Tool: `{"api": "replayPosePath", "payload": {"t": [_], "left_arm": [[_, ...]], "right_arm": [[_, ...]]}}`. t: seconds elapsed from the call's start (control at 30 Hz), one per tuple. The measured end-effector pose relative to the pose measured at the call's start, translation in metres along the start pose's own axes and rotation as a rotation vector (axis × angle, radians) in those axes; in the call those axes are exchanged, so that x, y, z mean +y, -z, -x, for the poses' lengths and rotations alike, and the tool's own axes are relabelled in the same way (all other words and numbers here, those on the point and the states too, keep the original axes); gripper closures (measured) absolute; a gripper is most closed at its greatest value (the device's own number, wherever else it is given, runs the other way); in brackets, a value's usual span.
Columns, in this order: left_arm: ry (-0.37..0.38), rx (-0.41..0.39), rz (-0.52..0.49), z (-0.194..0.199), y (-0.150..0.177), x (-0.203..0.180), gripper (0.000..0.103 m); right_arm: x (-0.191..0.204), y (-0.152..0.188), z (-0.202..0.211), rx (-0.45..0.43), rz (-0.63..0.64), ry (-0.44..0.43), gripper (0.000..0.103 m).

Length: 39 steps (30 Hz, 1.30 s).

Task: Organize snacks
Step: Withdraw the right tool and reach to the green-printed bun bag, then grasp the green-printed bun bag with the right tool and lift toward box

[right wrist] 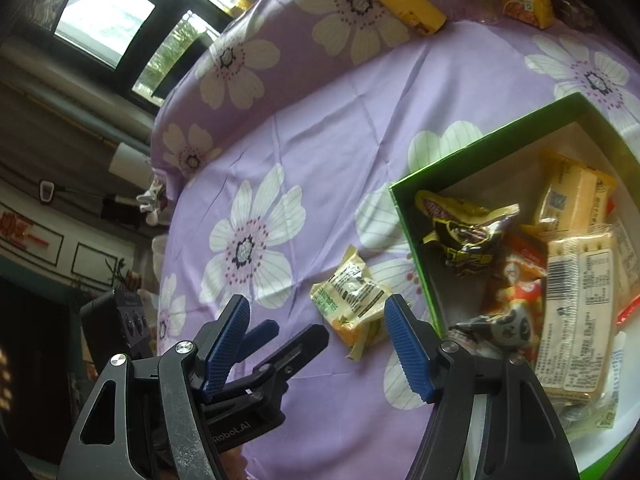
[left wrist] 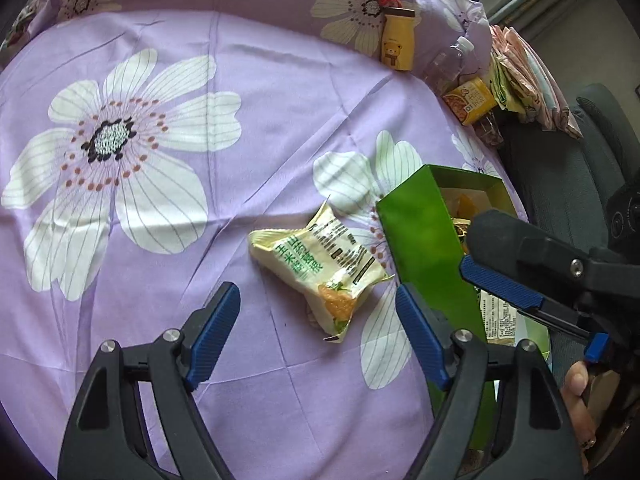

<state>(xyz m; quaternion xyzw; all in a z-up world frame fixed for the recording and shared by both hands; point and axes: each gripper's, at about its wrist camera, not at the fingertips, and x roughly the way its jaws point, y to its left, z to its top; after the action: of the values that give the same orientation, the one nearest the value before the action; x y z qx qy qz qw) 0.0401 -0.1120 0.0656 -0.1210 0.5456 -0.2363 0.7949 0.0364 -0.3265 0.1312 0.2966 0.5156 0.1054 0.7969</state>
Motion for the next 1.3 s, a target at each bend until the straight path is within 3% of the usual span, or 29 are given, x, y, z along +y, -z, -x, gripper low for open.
{"api": "replayPosePath", "payload": {"t": [0.2, 0.43, 0.57, 0.7, 0.87, 1.0, 1.17, 1.3], "left_arm": [[0.039, 0.006, 0.068, -0.009, 0.007, 0.014, 0.035], [0.079, 0.006, 0.114, -0.015, 0.010, 0.020, 0.054], [0.106, 0.003, 0.135, -0.017, 0.010, 0.022, 0.057], [0.124, 0.005, 0.137, -0.019, 0.012, 0.022, 0.057], [0.130, -0.002, 0.142, -0.023, 0.010, 0.020, 0.059], [0.114, -0.001, 0.130, -0.026, 0.009, 0.017, 0.063], [0.122, 0.005, 0.104, -0.031, 0.008, 0.012, 0.077], [0.119, -0.011, 0.083, -0.030, 0.008, 0.008, 0.079]], "right_arm": [[0.009, 0.001, -0.041, 0.085, 0.026, 0.024, 0.032], [0.024, 0.001, -0.057, 0.069, 0.133, 0.175, 0.033], [0.033, 0.003, -0.059, 0.076, 0.178, 0.117, 0.036], [0.035, -0.001, -0.074, 0.069, 0.213, 0.215, 0.036], [0.029, 0.000, -0.096, 0.115, 0.228, 0.270, 0.038], [0.023, -0.001, -0.101, 0.129, 0.220, 0.271, 0.038], [0.016, 0.002, -0.103, 0.159, 0.205, 0.256, 0.045], [0.017, 0.005, -0.101, 0.158, 0.211, 0.241, 0.049]]}}
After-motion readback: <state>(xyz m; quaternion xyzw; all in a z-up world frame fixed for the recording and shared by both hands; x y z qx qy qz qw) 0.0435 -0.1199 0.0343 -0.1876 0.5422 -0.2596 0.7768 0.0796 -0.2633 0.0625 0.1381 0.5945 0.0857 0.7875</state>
